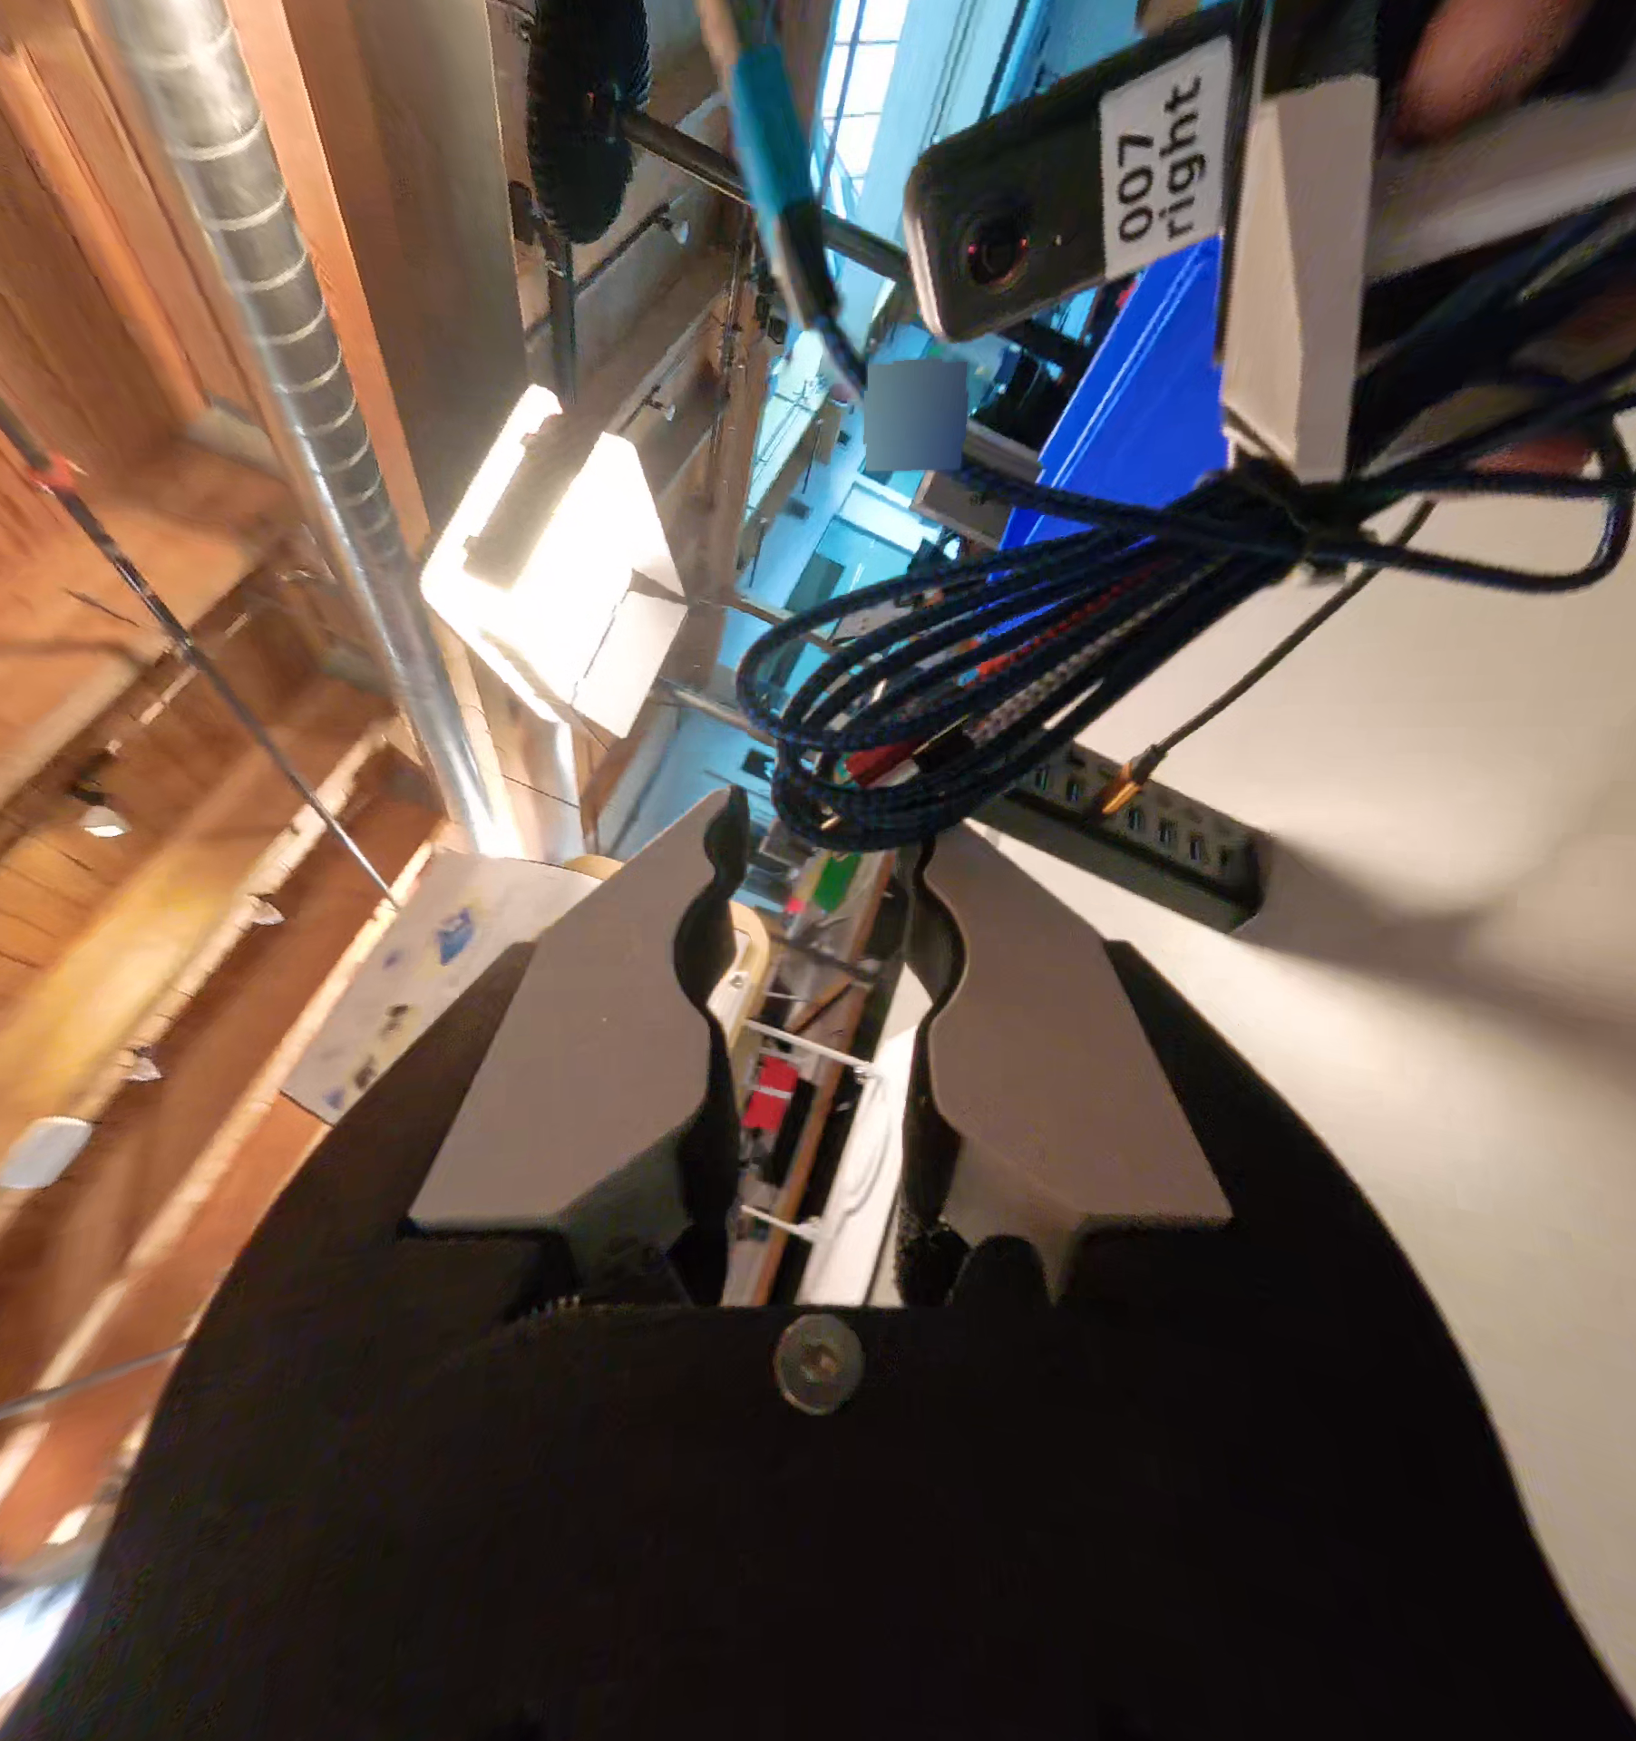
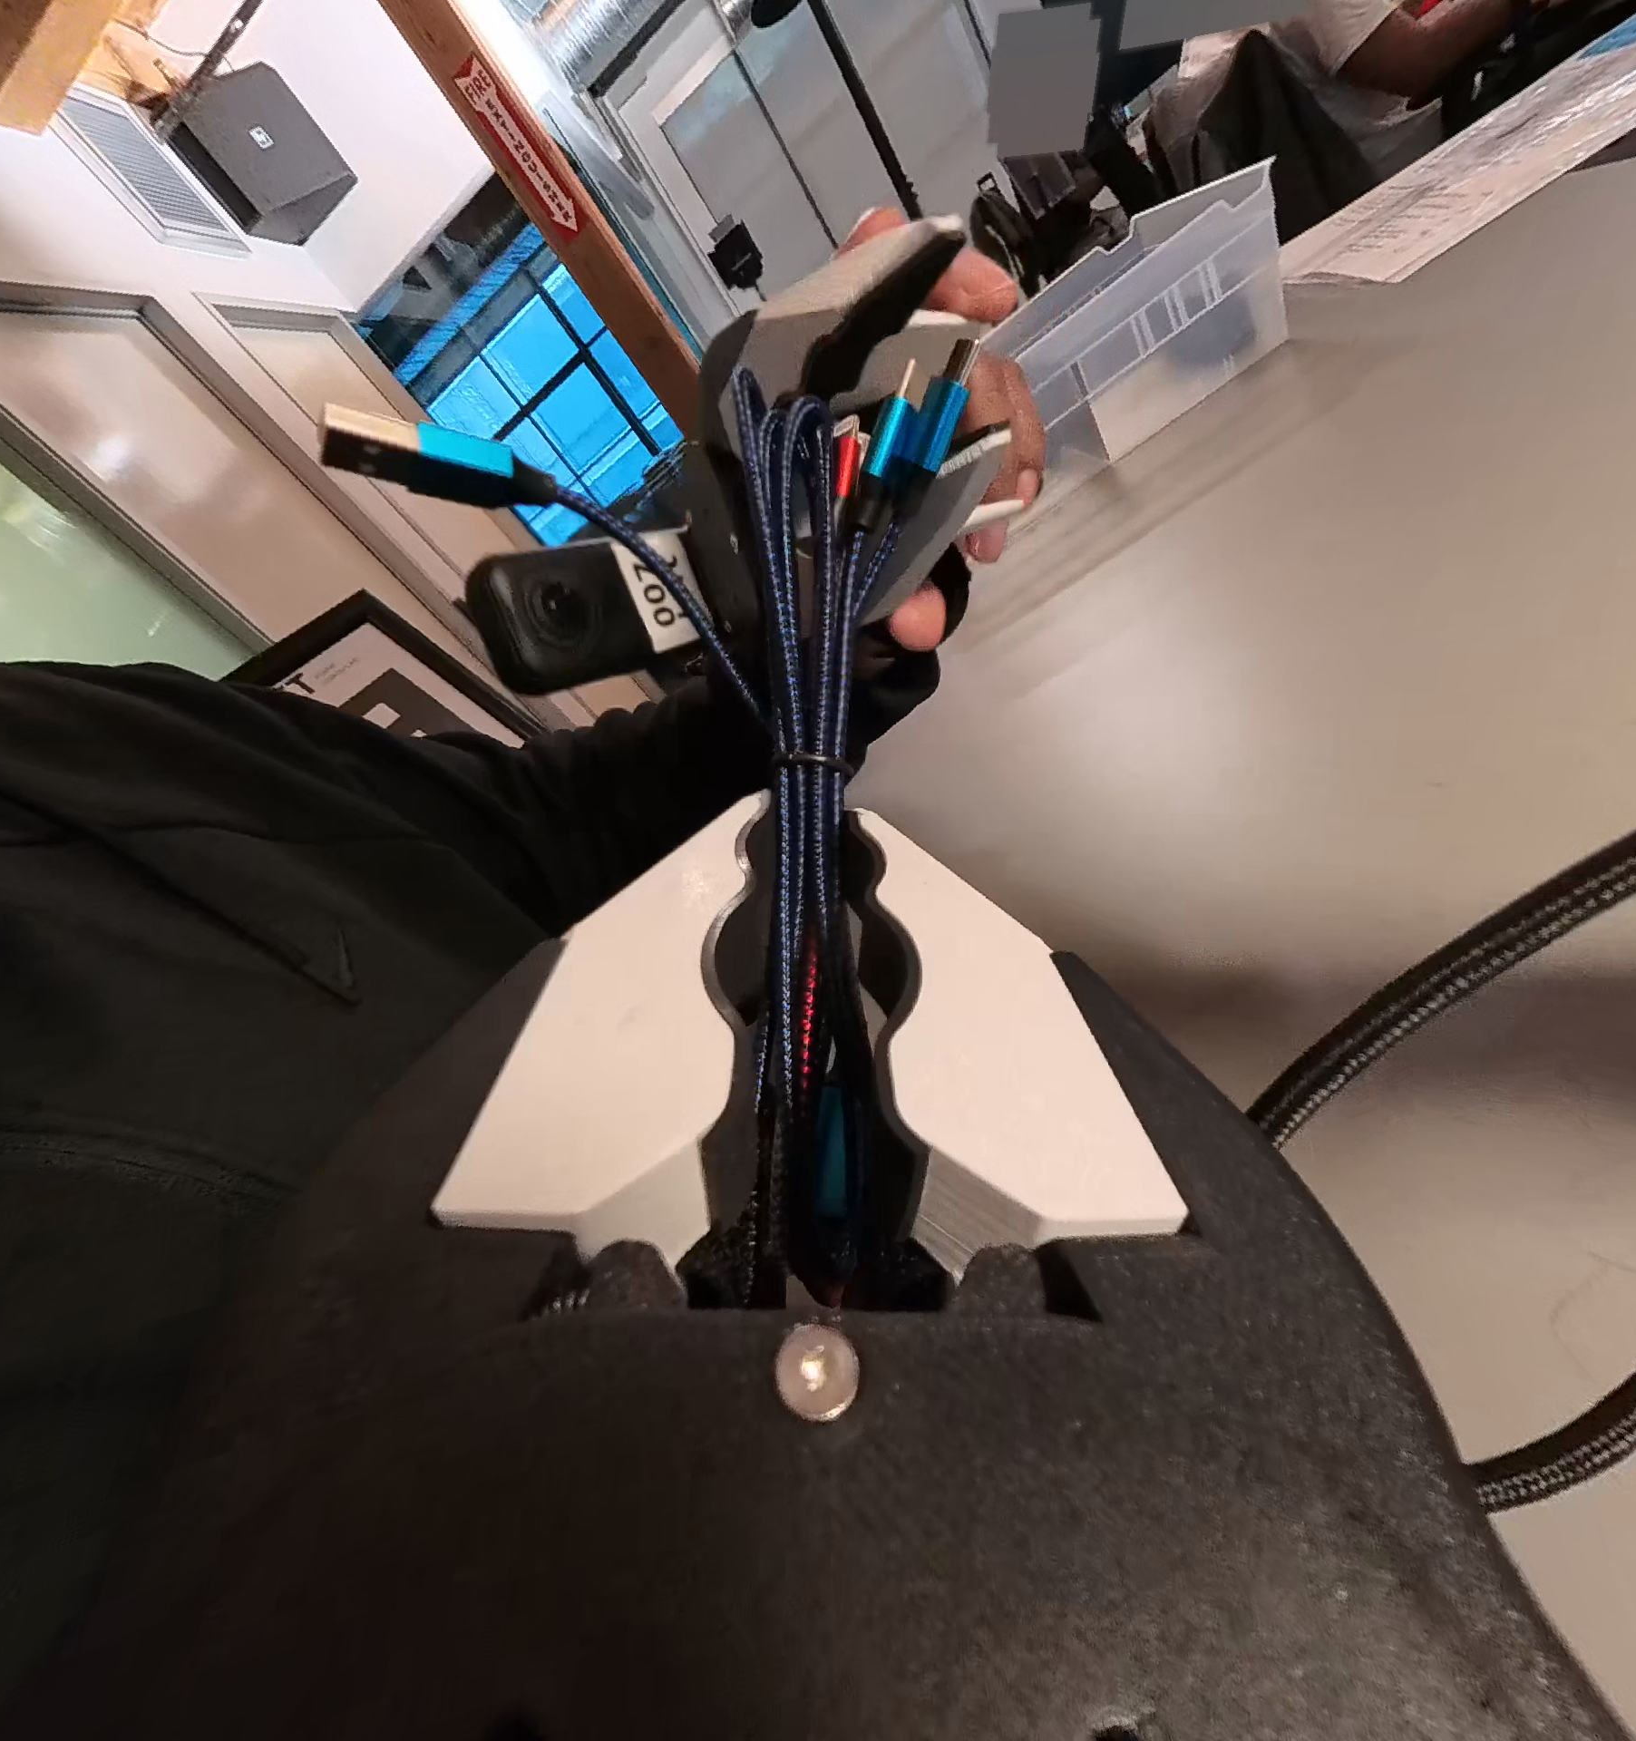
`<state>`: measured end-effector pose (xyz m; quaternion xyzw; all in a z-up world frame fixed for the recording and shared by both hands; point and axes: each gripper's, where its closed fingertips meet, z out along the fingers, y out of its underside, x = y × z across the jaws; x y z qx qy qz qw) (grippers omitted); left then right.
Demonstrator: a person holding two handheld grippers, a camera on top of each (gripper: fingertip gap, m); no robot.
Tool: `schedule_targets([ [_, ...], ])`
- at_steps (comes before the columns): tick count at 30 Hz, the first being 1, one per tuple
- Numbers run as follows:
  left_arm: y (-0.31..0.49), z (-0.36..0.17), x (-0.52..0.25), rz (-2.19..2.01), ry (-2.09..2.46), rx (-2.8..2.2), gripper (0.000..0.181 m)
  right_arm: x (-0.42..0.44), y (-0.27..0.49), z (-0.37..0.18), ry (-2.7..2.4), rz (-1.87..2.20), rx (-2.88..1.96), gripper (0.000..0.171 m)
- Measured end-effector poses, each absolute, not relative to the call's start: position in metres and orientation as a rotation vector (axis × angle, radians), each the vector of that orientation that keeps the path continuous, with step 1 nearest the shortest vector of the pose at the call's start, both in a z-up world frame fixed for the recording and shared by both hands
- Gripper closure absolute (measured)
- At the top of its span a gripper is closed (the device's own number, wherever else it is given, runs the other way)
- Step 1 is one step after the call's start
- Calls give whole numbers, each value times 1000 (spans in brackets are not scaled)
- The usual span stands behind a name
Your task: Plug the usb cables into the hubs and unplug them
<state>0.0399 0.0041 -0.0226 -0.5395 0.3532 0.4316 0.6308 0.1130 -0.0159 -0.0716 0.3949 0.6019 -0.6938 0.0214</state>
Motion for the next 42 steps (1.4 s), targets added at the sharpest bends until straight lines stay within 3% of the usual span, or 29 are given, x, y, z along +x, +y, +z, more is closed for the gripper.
schedule_targets([
  [10, 6, -36, 52, 1021, 1073, -1263, 146, 116, -6, -74, 1845, -2156, 1216, 161],
  [22, 9, -29, 17, 754, 780, -1330, 144, 124, -12, -67, 1793, -2182, 1149, 161],
  [37, 16, -56, 53, 793, 1056, -1325, 141, 129, -15, -65, 1714, -2186, 1105, 161],
  [42, 13, -59, 51, 785, 1056, -1341, 150, 128, -10, -62, 1708, -2222, 1113, 161],
])
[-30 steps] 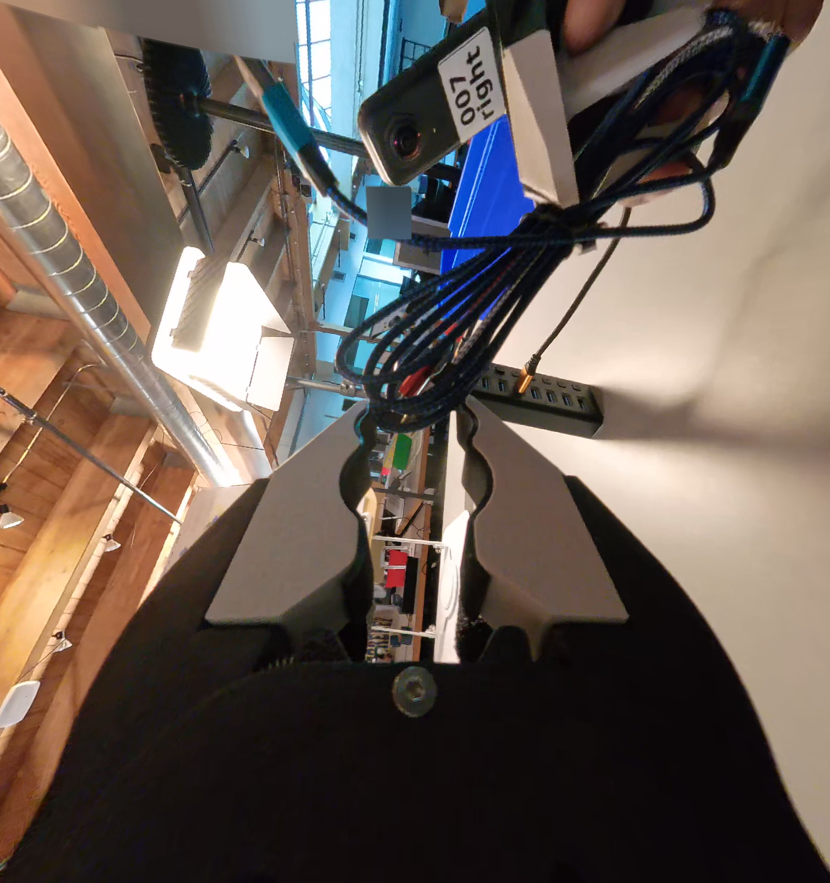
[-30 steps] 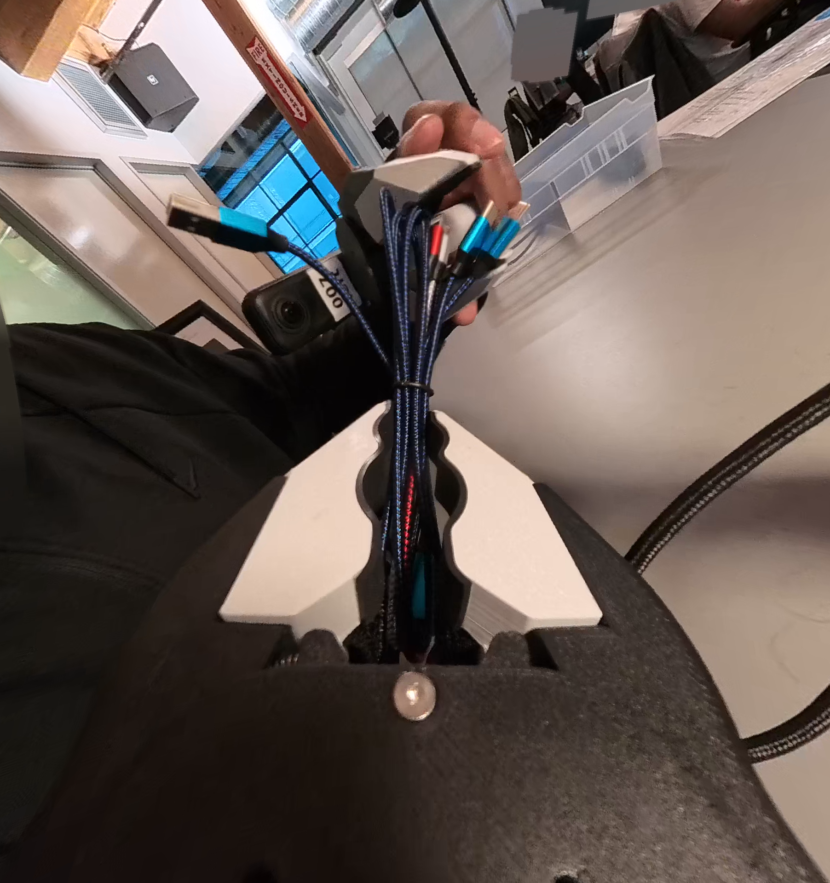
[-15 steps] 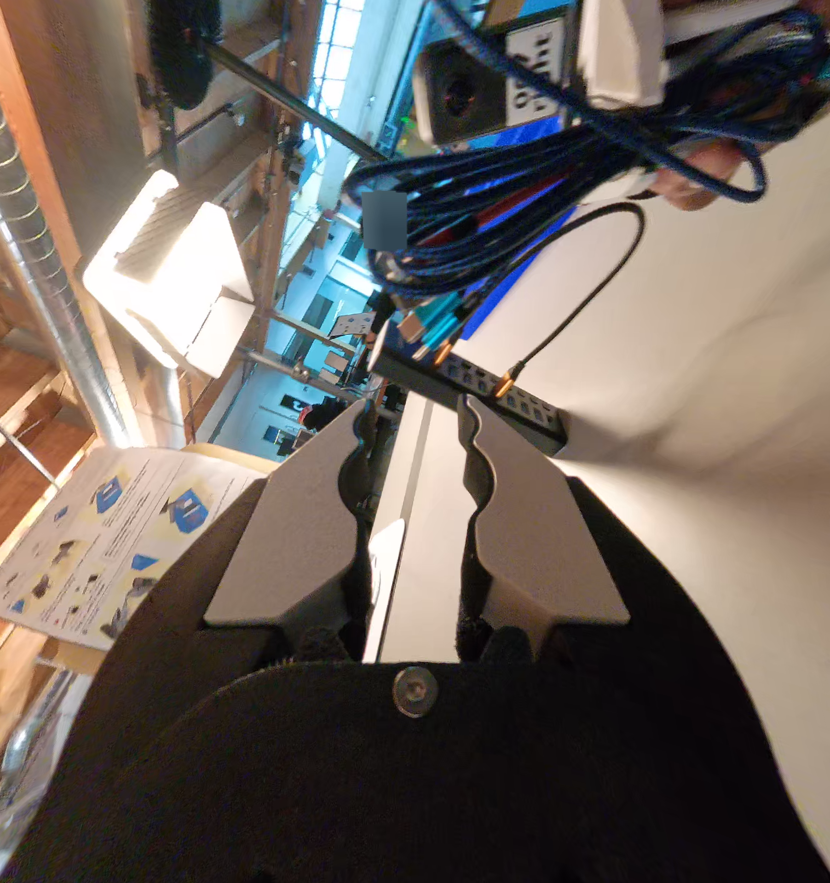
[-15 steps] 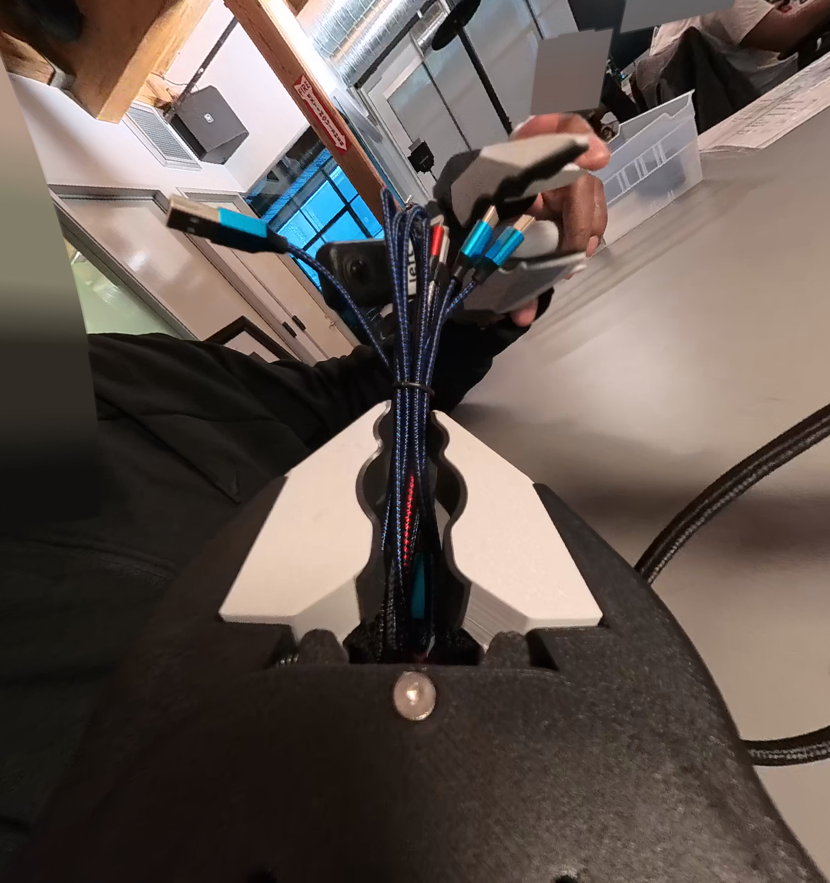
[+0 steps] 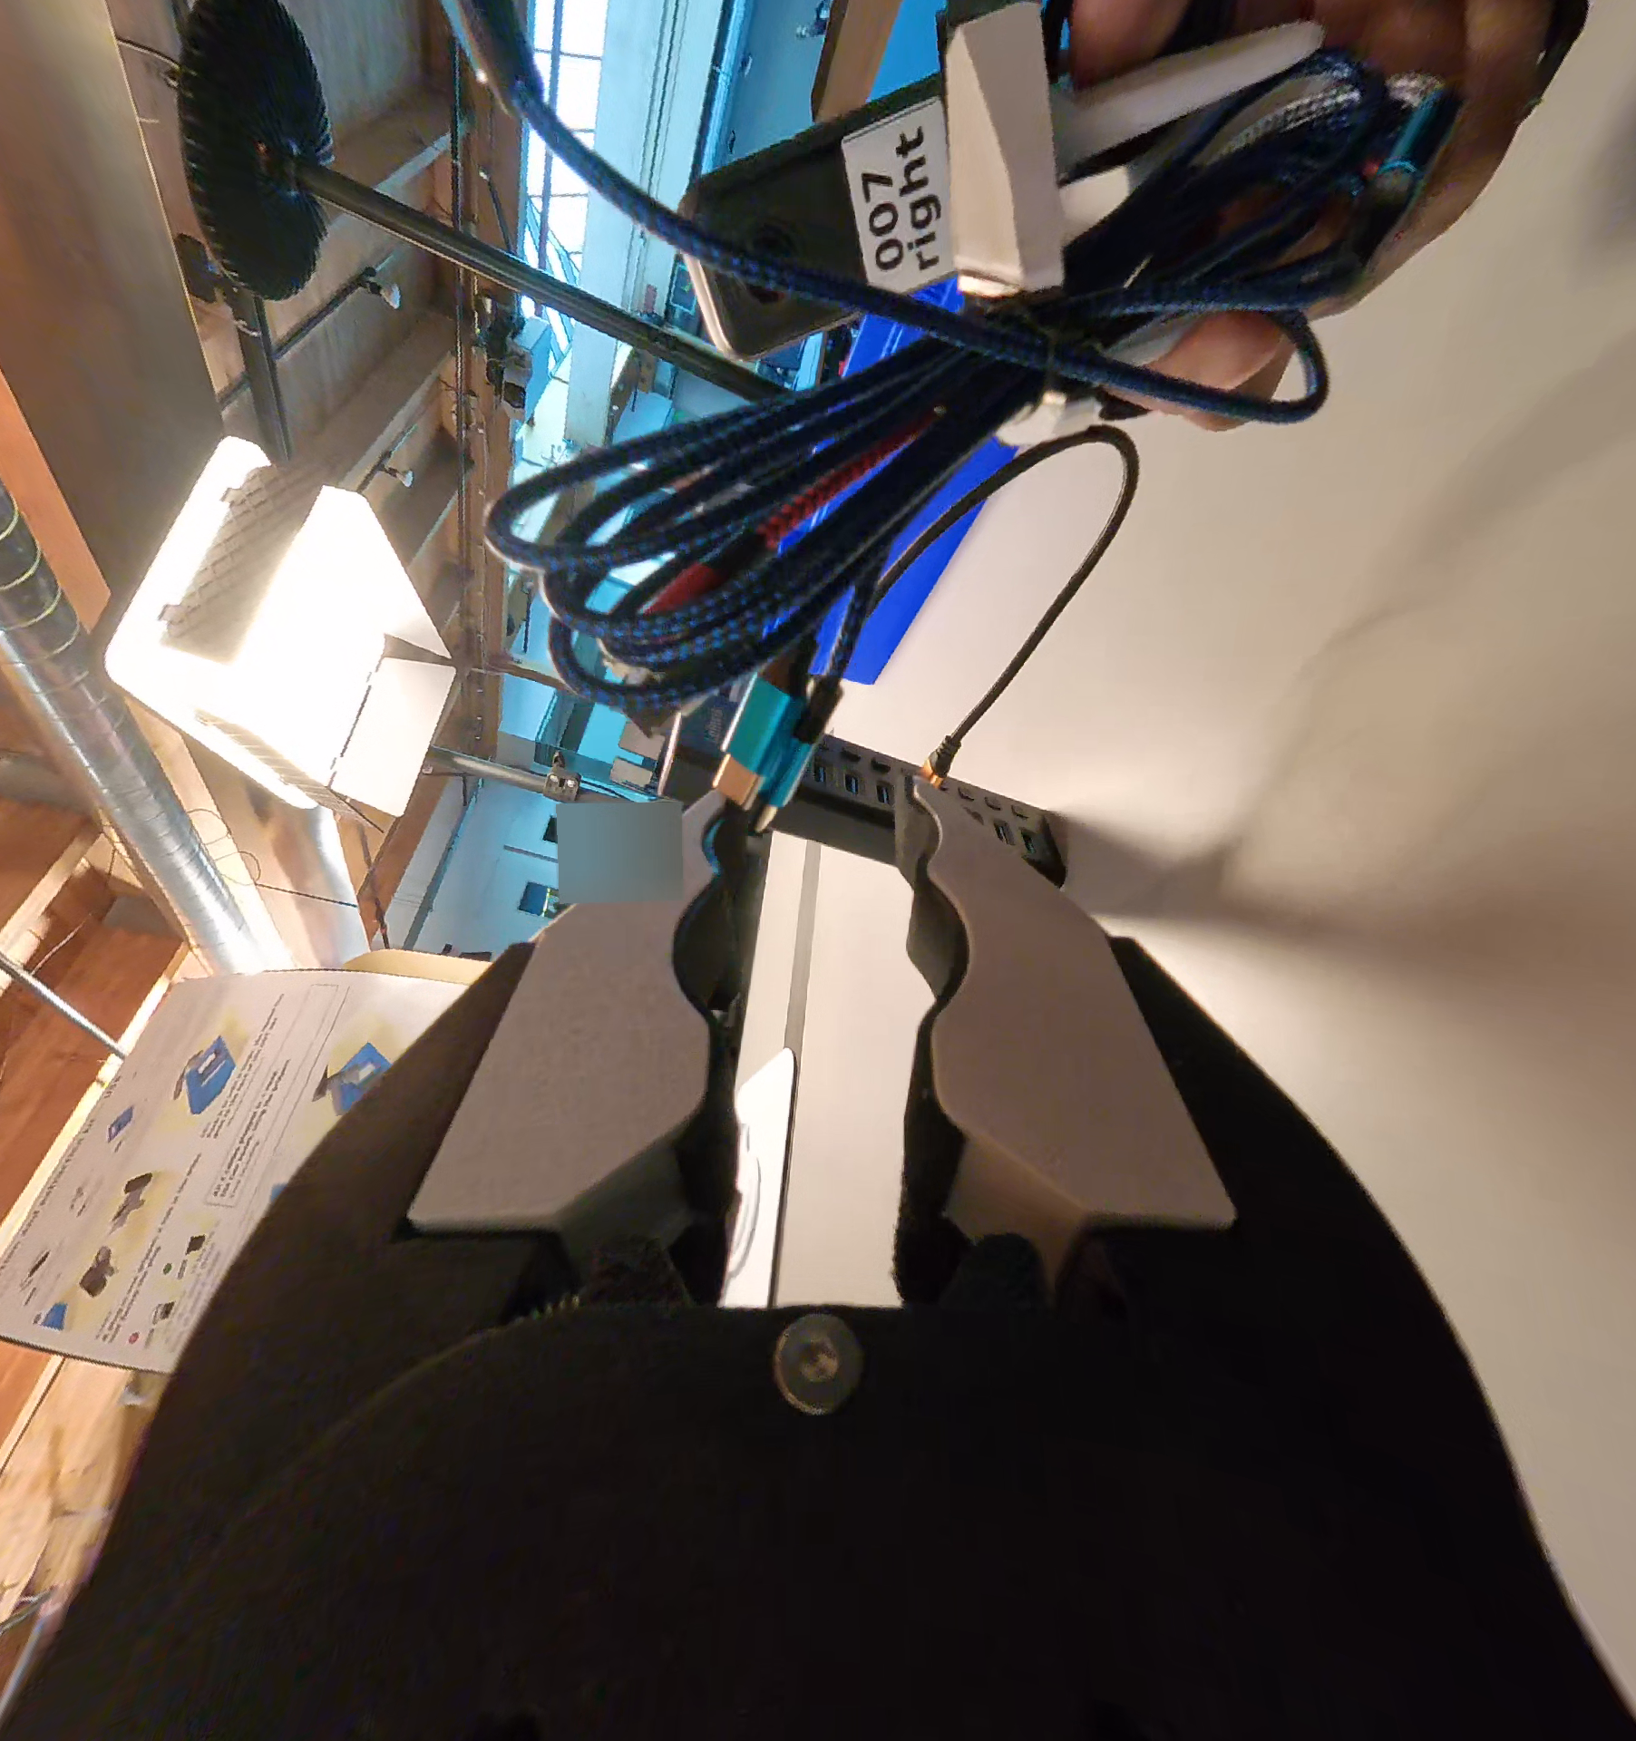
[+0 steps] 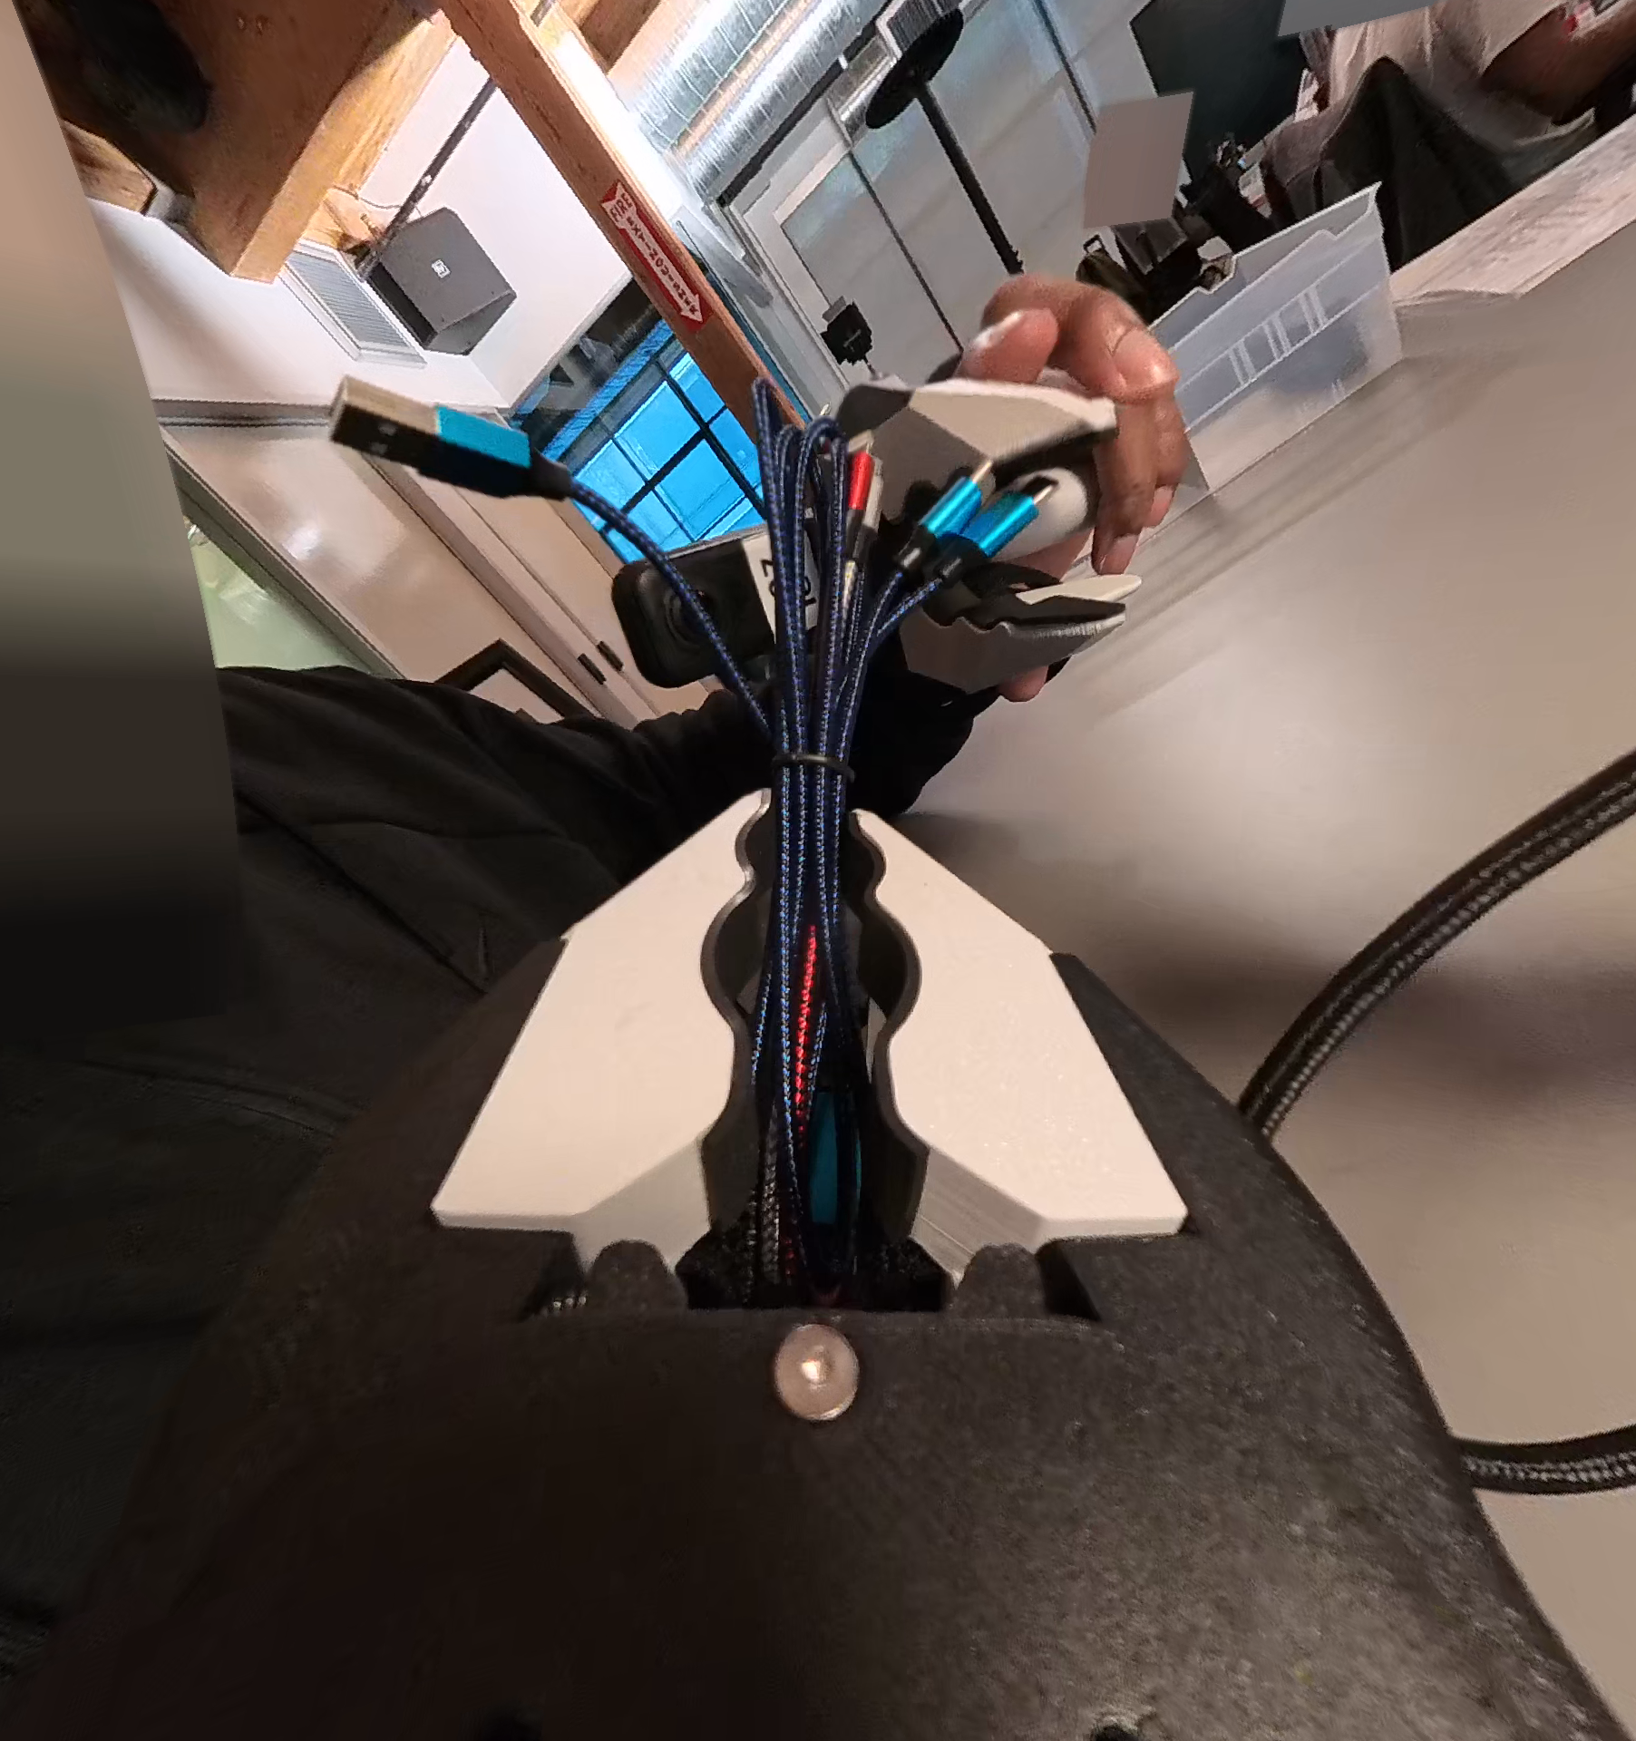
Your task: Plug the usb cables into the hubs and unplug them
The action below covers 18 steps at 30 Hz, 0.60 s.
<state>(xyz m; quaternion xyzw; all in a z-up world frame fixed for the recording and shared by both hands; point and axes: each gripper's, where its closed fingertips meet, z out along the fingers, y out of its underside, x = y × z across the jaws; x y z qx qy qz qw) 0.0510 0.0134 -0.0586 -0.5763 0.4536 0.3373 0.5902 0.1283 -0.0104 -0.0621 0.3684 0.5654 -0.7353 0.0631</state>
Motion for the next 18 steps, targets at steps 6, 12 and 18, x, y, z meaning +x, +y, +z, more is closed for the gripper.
schedule_targets([
  [6, 11, -62, 55, 653, 1001, -1380, 151, 126, -3, -55, 1668, -2291, 1108, 161],
  [12, 13, -65, 62, 594, 967, -1395, 155, 124, 2, -52, 1606, -2323, 1123, 161],
  [18, 20, -71, 61, 636, 958, -1415, 158, 124, 1, -53, 1610, -2305, 1129, 161],
])
